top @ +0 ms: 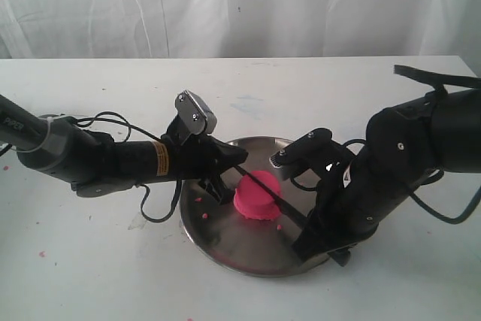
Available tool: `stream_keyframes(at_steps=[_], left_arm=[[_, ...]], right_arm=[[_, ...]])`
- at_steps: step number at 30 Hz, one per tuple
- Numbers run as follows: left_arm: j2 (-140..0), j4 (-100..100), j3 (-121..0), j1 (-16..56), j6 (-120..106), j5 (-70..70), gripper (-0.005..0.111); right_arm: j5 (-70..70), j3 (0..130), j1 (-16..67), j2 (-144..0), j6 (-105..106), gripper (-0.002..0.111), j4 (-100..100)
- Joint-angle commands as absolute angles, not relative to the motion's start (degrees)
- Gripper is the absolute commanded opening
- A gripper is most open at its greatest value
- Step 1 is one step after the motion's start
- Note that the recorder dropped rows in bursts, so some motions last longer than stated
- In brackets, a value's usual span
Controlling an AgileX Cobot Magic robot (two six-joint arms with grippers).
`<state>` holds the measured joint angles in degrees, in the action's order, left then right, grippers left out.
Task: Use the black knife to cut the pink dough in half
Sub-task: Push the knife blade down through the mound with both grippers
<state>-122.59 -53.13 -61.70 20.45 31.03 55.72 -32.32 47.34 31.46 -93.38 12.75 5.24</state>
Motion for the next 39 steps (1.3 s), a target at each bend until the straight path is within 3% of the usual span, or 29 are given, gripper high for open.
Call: stream_keyframes(at_steps=[1,39], left_arm=[[-123.4,-54.86,-61.14,20.71,31.23,52.23,0.0],[-123.4,-54.86,-61.14,20.71,31.23,49.84,0.0]], right_arm=[[-31.58,47.55,31.55,-93.79,13.12,0.0,5.45],[-29.69,47.31,31.55,-94.98,13.12,0.0,5.48]])
